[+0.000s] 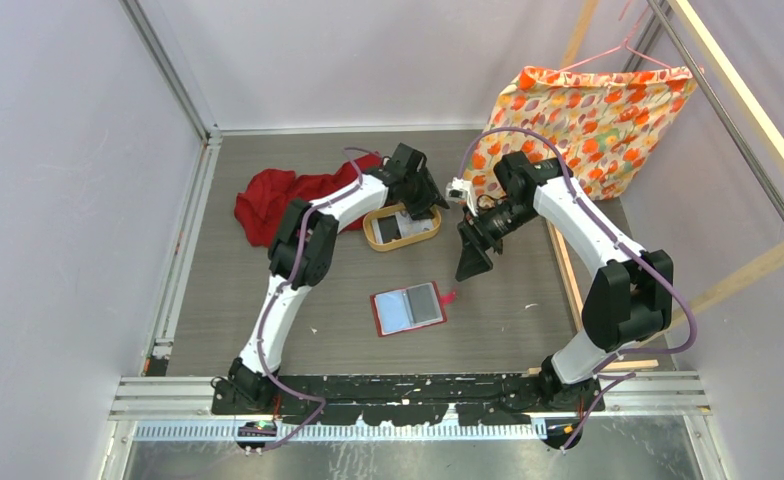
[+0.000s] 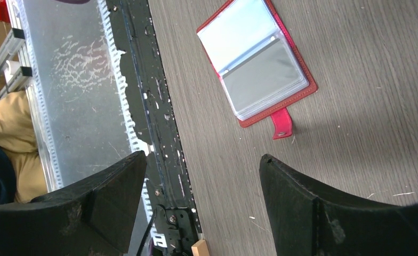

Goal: Put the credit cards into the card holder
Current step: Move the storage box to the center of the board, then pick up the credit card from the storage box.

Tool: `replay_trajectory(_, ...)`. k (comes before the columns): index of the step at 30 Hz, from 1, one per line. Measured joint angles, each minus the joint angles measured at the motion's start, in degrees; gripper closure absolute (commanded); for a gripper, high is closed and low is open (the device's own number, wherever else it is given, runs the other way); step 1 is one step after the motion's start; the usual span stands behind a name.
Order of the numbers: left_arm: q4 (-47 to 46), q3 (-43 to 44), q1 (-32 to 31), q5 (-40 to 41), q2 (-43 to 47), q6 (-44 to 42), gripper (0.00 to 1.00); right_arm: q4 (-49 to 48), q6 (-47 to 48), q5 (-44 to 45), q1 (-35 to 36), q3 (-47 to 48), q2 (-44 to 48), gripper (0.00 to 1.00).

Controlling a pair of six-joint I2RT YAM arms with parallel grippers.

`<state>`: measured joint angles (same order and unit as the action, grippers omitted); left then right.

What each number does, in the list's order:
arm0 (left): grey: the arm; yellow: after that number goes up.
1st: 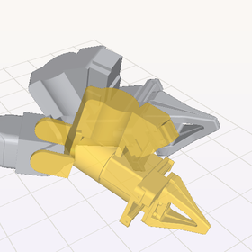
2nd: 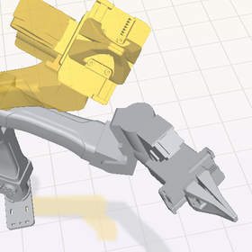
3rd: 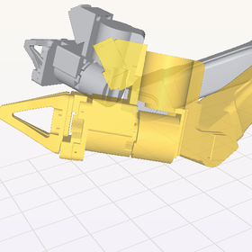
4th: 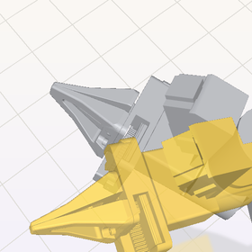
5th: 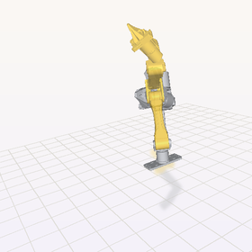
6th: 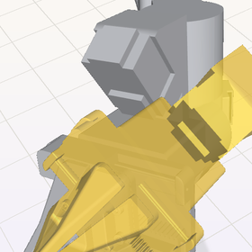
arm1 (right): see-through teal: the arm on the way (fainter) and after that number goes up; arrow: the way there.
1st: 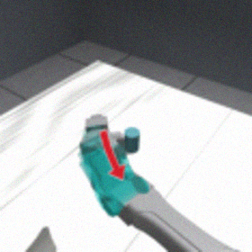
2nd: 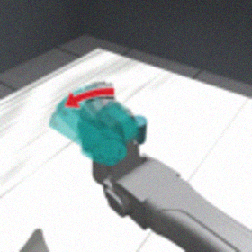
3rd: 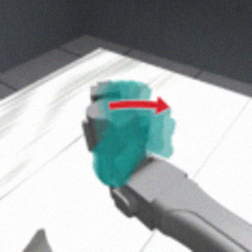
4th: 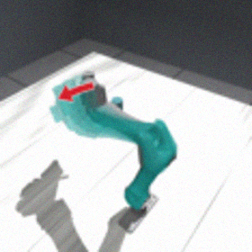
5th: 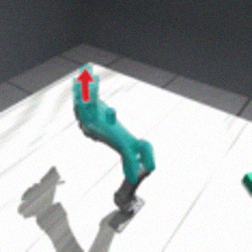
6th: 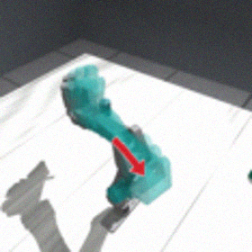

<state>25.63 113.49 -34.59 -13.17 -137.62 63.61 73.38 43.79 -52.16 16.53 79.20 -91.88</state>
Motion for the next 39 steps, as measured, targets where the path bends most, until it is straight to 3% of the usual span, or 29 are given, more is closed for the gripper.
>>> replay_trajectory(7, -7.9, -11.0, 0.7, -1.7, 6.8, -6.0, 0.43, 1.6, 3.2, -1.0, -0.3, 0.0, 0.0, 0.18)
replay_trajectory(15, -11.1, -22.4, 3.3, -0.7, 26.7, -23.5, 0.40, -1.1, 1.3, -0.7, -0.7, 0.0, 0.0, 0.18)
replay_trajectory(19, -10.8, -26.0, 5.3, 1.2, 38.0, -34.4, 0.22, -9.4, -7.8, 4.0, 0.4, 0.0, 0.0, 0.18)
replay_trajectory(24, -11.1, -34.2, 12.1, -0.2, 48.2, -39.9, 0.01, -17.6, -19.5, 14.5, 5.5, 3.7, -1.9, 0.19)
replay_trajectory(28, -7.7, -38.8, 22.5, -3.8, 49.1, -37.9, 0.00, -23.0, -30.0, 24.3, 10.5, 13.1, -9.3, 0.19)
replay_trajectory(31, -4.4, -42.5, 29.0, -1.7, 50.6, -37.8, 0.00, -25.7, -37.7, 31.1, 12.9, 19.1, -15.7, 0.18)
replay_trajectory(39, -6.0, -52.9, 28.7, 3.7, 67.6, -43.3, 0.00, -27.1, -53.4, 43.5, 15.3, 27.5, -29.4, 0.13)
